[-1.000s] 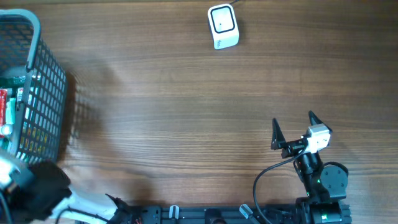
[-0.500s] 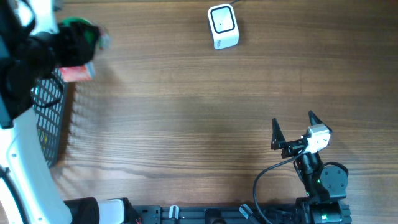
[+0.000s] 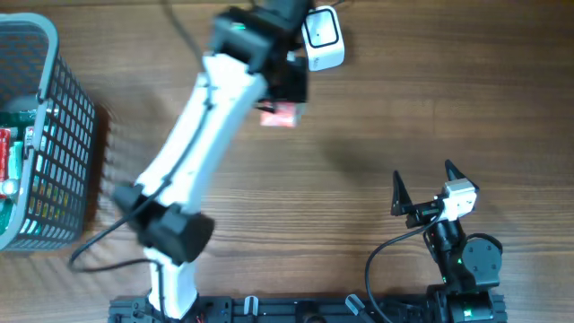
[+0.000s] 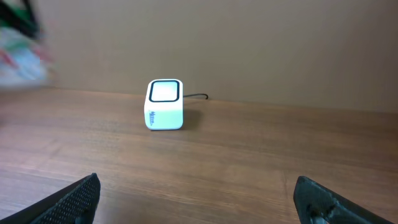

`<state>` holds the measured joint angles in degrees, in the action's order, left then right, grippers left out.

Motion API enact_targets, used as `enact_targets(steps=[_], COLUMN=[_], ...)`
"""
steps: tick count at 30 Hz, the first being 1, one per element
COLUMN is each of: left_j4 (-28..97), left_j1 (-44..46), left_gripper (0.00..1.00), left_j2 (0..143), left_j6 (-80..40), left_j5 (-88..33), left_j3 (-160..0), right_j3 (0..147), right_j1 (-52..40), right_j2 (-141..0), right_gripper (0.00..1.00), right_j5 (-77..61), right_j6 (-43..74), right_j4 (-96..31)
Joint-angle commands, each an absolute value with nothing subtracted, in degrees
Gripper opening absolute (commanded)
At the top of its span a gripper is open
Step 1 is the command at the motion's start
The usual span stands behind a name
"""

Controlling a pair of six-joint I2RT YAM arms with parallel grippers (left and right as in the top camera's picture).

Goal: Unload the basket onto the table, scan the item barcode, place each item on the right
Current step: 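Lift the jar out and place it on the table center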

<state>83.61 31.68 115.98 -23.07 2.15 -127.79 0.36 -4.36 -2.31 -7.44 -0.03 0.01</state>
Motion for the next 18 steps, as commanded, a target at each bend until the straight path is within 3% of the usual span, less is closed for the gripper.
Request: enact_targets(steps=[1,8,11,14,17,18], left_j4=[71.8,49.4,48.6,48.2,47.7,47.4], left_j1=[39.8,46.6,46.7,47.2,47.6,47.6], left_gripper=[0.30,0.35,0.57,0.67,0.98,1.00], left_j2=[122.1,122.1,122.1,122.2,122.1,122.1], left_j6=[-30.0,-35.2,-35.2,-34.9,-35.0,-35.0], left_j5=[2.9,2.9,2.9,2.9,2.9,2.9], left_j3=[-122.3,-103.0,-101.3,-99.8,-99.4,-99.4], right_j3=[0.4,0.4,0.4,0.4,0.4,0.4], right_j1=[-4.6,-4.6,-4.6,-4.6,-4.6,-4.6], right_j2=[-2.0,-2.0,-2.0,-2.0,-2.0,-2.0], right_gripper=[1.00,1.00,1.00,1.00,1.00,1.00], right_j5=[-6.9,-6.9,-6.9,-6.9,-6.9,-6.9], right_j6=[0.0,0.0,0.0,0.0,0.0,0.0], right_j4=[0.3,0.3,0.4,0.3,0.3,0.4])
